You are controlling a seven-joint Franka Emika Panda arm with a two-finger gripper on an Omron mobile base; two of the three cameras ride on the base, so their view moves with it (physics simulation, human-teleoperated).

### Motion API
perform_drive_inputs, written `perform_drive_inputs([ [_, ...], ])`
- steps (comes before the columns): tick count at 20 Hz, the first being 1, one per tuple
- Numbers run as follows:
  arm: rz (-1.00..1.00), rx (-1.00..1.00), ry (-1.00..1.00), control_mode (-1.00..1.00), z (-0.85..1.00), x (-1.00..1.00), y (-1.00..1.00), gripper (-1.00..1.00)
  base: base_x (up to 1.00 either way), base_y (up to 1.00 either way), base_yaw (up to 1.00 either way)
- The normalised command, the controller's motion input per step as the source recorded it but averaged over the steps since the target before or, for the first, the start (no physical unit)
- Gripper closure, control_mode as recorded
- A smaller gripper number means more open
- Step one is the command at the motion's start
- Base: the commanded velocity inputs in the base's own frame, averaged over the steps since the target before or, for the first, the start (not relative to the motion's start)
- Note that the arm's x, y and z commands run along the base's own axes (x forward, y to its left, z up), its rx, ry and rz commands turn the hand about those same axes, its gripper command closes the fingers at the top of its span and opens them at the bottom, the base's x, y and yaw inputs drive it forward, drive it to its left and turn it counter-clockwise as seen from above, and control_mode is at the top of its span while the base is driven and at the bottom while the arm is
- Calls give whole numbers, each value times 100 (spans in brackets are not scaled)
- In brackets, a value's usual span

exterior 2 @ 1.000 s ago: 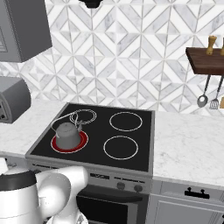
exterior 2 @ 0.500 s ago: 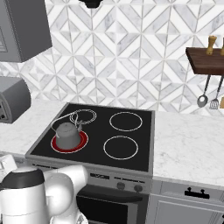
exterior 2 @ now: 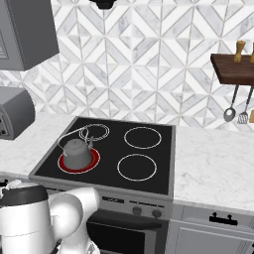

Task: Turn off the front left burner of the stove.

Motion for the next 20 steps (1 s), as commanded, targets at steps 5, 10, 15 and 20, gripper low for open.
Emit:
perform_drive_inputs([
  [5, 8, -4, -1, -100, -34, 0, 24, -100, 0, 0, 0],
  [10, 3, 0, -2, -100, -8, 0, 34, -100, 0, 0, 0],
  [15, 1, 0, 0, -100, -16, 0, 24, -100, 0, 0, 0],
  [20, 0, 0, 0, -100, -25, 0, 11, -100, 0, 0, 0],
])
